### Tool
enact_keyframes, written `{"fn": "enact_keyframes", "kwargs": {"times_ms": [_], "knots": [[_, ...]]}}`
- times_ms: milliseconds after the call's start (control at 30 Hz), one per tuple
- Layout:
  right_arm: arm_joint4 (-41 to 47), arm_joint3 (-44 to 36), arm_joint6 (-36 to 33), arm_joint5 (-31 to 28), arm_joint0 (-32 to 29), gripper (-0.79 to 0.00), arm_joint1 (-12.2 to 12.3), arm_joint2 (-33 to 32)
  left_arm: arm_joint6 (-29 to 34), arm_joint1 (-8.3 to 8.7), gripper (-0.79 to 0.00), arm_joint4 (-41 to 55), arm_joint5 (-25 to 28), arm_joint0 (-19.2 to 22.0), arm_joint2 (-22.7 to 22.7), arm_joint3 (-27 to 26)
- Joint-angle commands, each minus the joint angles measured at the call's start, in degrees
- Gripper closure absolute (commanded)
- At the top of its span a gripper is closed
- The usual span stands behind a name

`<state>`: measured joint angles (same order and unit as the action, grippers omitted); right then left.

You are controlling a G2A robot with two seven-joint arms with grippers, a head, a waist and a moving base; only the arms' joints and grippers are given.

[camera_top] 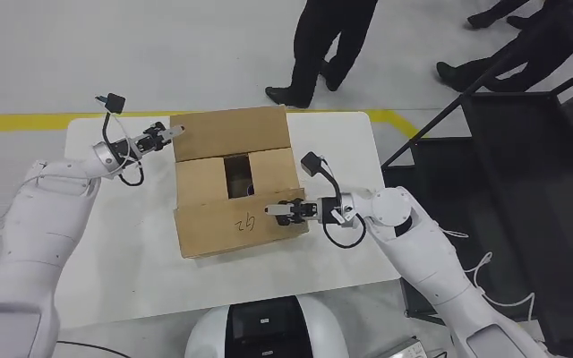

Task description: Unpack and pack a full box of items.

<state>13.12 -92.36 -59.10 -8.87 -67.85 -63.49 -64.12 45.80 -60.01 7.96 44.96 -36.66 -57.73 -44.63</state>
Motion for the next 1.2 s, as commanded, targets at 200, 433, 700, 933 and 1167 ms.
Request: {"fn": "enact_keyframes", "kwargs": {"times_ms": [200, 433, 700, 933, 1167], "knots": [[0.0, -0.3, 0.0, 0.5, -0.4, -0.785, 0.2, 0.1, 1.9, -2.97, -0.785, 5.0, 5.7, 4.5, 3.5, 8.1], [-0.2, -0.3, 0.0, 1.1, -0.6, -0.785, 0.4, 0.0, 4.3, -4.00, -0.785, 9.9, 9.2, 6.1, 5.0, 10.1], [-1.2, -0.6, -0.3, 2.2, 0.0, -0.785, 0.5, 0.5, 1.9, -1.34, -0.785, 10.2, 11.6, 3.2, 8.4, 3.0], [-1.9, -0.2, 0.0, 3.0, 1.1, -0.785, 0.5, 1.0, 0.5, 3.13, -0.785, 12.9, 13.0, 0.2, 9.3, -4.1], [-1.8, 0.3, 0.0, 3.3, 1.8, -0.785, 0.4, 1.6, 0.5, 6.42, -0.785, 19.5, 13.0, -3.4, 6.5, -9.6]]}}
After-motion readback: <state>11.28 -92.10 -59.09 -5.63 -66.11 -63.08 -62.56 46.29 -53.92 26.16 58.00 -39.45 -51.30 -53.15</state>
